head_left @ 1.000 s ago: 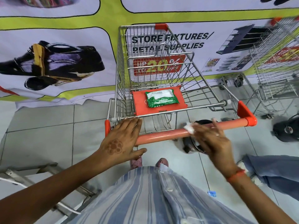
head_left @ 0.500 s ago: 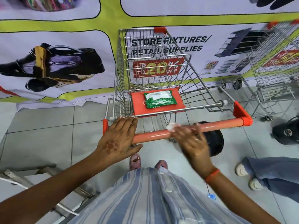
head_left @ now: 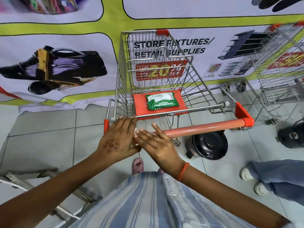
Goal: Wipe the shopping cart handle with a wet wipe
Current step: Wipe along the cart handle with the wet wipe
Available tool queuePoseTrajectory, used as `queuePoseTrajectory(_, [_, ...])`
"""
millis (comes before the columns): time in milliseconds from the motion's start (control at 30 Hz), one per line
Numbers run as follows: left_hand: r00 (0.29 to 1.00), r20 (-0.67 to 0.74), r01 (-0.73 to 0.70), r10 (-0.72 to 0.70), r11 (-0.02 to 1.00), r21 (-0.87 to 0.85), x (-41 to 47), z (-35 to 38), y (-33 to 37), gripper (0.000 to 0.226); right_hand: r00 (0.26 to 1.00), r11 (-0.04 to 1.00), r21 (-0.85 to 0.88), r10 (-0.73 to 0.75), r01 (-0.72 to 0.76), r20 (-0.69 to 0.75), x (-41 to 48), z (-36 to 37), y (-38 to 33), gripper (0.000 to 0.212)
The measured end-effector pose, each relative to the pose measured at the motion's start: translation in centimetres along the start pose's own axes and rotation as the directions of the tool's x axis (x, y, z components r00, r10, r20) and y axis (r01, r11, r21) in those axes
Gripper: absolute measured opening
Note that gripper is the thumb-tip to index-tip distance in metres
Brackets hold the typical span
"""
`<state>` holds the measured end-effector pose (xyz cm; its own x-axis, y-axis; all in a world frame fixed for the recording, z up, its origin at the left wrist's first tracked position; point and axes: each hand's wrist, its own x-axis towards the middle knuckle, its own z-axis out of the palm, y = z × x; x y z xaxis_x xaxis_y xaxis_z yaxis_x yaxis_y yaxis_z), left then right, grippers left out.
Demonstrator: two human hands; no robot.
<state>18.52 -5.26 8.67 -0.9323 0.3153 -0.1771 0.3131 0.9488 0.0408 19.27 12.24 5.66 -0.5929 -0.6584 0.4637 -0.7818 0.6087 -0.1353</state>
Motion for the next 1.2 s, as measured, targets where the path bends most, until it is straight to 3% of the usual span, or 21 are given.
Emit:
queuePoseTrajectory(200, [1.0, 0.0, 0.015, -0.015, 1.0, -0.005, -0.3, -0.1, -0.2, 0.09, 0.987, 0.974, -0.168, 0.158, -0.152, 0.024, -6.2, -5.0, 7.1, 0.031])
queuePoseTrajectory(300, [0.999, 0.005, 0.049, -0.049, 0.999, 0.025, -0.9, 0.1, -0.7, 0.092, 0.974, 0.958, -0.207, 0.215, -0.197, 0.071, -7.2, -6.0, 8.1, 0.044])
queuePoseTrajectory(400, [0.998, 0.01, 0.066, -0.066, 0.998, 0.022, -1.1, 0.2, -0.7, 0.092, 0.988, 0.983, -0.143, 0.129, -0.116, 0.085, -4.6, -4.3, 5.5, 0.043])
queuePoseTrajectory(533, [0.997, 0.01, 0.075, -0.075, 0.997, -0.01, -0.9, 0.2, -0.4, 0.092, 0.999, 1.0, -0.001, -0.025, 0.025, 0.033, 0.4, -0.1, 0.0, 0.024])
queuePoseTrajectory(667, [0.996, -0.011, 0.088, -0.088, 0.996, 0.002, -1.2, 0.2, -0.7, 0.098, 0.999, 0.998, 0.041, -0.049, 0.049, 0.006, 0.4, -0.1, 0.1, 0.025])
queuePoseTrajectory(867, [0.997, -0.016, 0.08, -0.079, 0.997, 0.02, -1.3, 0.3, -0.4, 0.101, 0.984, 0.987, -0.015, 0.158, -0.157, 0.083, -7.7, -5.9, 9.4, 0.036])
queuePoseTrajectory(1000, [0.995, -0.026, 0.096, -0.096, 0.995, 0.029, -1.4, 0.1, -0.4, 0.099, 0.952, 0.952, -0.037, 0.304, -0.304, 0.012, -9.7, -7.4, 11.2, 0.037])
queuePoseTrajectory(1200, [0.992, -0.01, 0.127, -0.126, 0.991, 0.031, -1.5, 0.2, 0.0, 0.102, 0.997, 0.995, 0.072, 0.072, -0.072, 0.003, -2.2, -1.1, 2.5, 0.036])
